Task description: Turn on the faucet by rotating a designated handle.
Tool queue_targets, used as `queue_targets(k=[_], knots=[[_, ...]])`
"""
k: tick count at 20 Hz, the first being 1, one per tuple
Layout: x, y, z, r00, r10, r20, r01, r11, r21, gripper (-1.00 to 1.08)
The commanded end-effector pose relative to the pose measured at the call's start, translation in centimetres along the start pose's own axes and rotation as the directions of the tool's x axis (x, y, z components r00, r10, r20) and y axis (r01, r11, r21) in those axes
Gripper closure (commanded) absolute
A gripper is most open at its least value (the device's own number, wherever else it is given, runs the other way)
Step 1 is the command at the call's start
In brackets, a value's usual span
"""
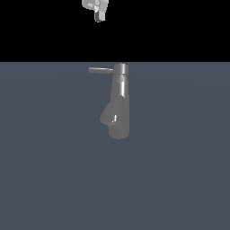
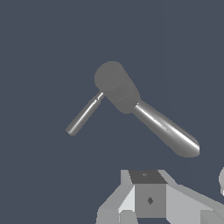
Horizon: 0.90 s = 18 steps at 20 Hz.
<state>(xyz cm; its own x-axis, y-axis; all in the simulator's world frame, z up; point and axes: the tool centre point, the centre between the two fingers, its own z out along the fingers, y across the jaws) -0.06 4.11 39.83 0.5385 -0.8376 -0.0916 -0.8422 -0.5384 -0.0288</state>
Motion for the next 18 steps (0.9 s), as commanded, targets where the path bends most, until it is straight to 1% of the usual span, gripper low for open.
queue_targets(k=[1,5,9,13,18], knots=[[0.6,-1.3,1.2,0.998,0.065,0.0,-0.065,0.998,-0.004,1.08],[1.5,-3.3,3.3,0.986,0.165,-0.001,-0.165,0.986,-0.01,1.08],[2.4,-5.3,5.5,0.965,0.264,-0.006,-0.264,0.964,-0.017,1.08],[3.1,-7.1,7.9,0.933,0.358,-0.013,-0.359,0.933,-0.022,1.08],[4.0,-9.1,11.1,0.884,0.467,-0.024,-0.467,0.884,-0.027,1.08]])
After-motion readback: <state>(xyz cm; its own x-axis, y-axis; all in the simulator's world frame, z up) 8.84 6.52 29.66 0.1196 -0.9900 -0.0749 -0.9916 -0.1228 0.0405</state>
